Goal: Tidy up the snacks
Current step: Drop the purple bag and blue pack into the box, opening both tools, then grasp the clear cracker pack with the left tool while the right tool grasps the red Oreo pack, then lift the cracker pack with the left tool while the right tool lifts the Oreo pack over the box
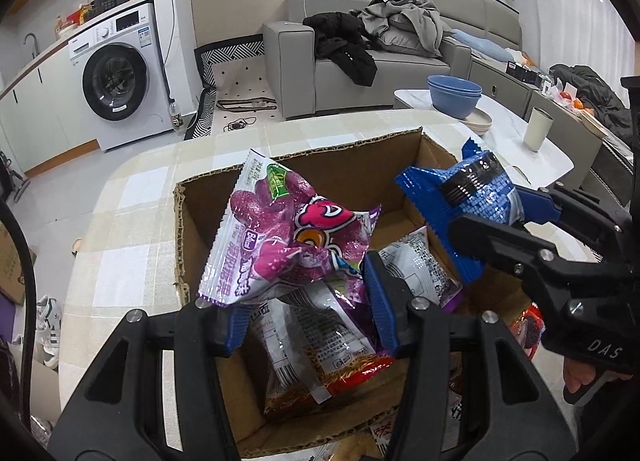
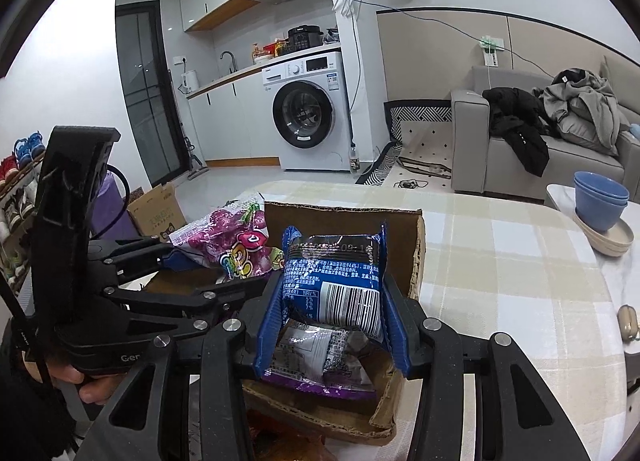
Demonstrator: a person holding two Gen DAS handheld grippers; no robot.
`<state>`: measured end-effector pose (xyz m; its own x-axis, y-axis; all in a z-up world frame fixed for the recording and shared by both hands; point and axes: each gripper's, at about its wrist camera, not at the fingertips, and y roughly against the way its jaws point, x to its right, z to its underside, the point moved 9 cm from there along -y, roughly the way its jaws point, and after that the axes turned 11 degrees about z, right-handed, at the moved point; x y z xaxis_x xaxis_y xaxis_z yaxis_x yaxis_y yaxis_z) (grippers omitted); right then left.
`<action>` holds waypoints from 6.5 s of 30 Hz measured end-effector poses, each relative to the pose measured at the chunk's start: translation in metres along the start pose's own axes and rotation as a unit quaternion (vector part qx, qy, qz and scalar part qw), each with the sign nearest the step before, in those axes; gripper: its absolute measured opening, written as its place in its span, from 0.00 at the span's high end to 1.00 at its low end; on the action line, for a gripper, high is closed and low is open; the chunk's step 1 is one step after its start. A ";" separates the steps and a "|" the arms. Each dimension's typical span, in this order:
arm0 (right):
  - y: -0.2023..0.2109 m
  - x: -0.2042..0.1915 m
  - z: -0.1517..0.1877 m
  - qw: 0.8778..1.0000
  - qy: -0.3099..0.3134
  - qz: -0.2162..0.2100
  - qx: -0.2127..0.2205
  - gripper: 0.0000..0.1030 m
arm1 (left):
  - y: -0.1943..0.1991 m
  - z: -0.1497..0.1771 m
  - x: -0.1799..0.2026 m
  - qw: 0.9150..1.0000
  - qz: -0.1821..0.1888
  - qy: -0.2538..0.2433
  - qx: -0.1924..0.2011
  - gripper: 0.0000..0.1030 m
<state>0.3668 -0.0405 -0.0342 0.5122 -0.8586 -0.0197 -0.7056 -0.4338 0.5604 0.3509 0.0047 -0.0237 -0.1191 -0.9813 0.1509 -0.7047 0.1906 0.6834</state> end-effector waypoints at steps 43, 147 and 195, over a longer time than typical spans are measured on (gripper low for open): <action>0.114 0.033 0.090 0.997 -0.060 0.031 -0.037 0.00 | 0.120 0.114 0.002 0.999 0.029 0.017 0.022 0.01; 0.081 0.041 0.139 0.989 0.030 0.102 -0.104 0.51 | 0.069 0.159 0.020 0.998 0.047 -0.002 -0.038 0.47; 0.093 0.005 0.038 0.998 -0.004 0.052 0.019 0.51 | 0.148 0.029 0.011 0.993 0.050 0.029 0.098 0.47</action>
<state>0.2854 -0.0958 -0.0134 0.4313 -0.9016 0.0312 -0.7727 -0.3514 0.5287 0.2253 0.0213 0.0580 -0.1592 -0.9538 0.2549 -0.8153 0.2726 0.5109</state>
